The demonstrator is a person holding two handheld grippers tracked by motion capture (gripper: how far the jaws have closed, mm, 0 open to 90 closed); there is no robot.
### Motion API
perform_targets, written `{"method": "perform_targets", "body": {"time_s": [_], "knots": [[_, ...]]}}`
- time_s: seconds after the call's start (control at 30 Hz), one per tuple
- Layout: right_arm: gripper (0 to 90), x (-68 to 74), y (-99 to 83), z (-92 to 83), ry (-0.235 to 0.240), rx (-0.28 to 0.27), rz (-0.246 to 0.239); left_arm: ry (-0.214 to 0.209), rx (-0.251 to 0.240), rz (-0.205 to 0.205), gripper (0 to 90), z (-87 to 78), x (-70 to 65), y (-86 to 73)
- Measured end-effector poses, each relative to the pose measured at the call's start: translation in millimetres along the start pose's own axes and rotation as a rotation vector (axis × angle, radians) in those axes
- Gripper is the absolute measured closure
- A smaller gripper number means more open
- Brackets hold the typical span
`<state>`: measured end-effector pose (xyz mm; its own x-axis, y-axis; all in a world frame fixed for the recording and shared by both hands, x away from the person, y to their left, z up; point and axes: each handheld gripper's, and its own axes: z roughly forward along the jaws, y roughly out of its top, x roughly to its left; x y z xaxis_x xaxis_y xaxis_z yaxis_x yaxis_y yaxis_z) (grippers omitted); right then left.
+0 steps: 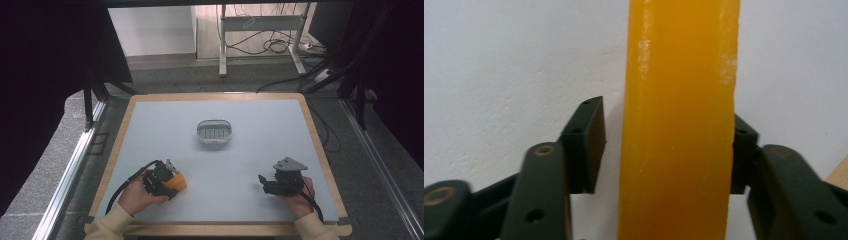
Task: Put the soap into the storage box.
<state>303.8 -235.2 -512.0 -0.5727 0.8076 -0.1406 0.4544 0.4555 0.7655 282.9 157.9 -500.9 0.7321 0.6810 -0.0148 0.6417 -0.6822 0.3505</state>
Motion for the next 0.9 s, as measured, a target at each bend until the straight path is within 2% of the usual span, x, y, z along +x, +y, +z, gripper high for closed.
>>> {"method": "perform_targets", "body": {"time_s": [0.03, 0.1, 0.3, 0.43, 0.9], "knots": [[14.7, -0.1, 0.0, -0.2, -0.001, 0.0, -0.001, -0.005, 0.001, 0.004, 57.1, 0.1, 0.0, 0.0], [14.7, -0.1, -0.2, 0.1, -0.001, 0.002, -0.001, -0.017, 0.007, 0.013, 59.9, 0.9, 0.1, -0.4], [15.0, 0.5, 0.4, -0.9, -0.009, -0.008, -0.005, -0.032, 0.003, 0.025, 61.3, -0.2, 1.6, -1.3], [15.0, 0.4, 0.3, -1.0, -0.008, -0.009, -0.005, -0.019, 0.0, 0.036, 61.5, -3.0, 0.4, -1.4], [15.0, 0.7, 0.3, -1.0, -0.011, -0.01, -0.007, -0.041, -0.063, 0.017, 61.7, -18.9, 7.6, -5.6]]}}
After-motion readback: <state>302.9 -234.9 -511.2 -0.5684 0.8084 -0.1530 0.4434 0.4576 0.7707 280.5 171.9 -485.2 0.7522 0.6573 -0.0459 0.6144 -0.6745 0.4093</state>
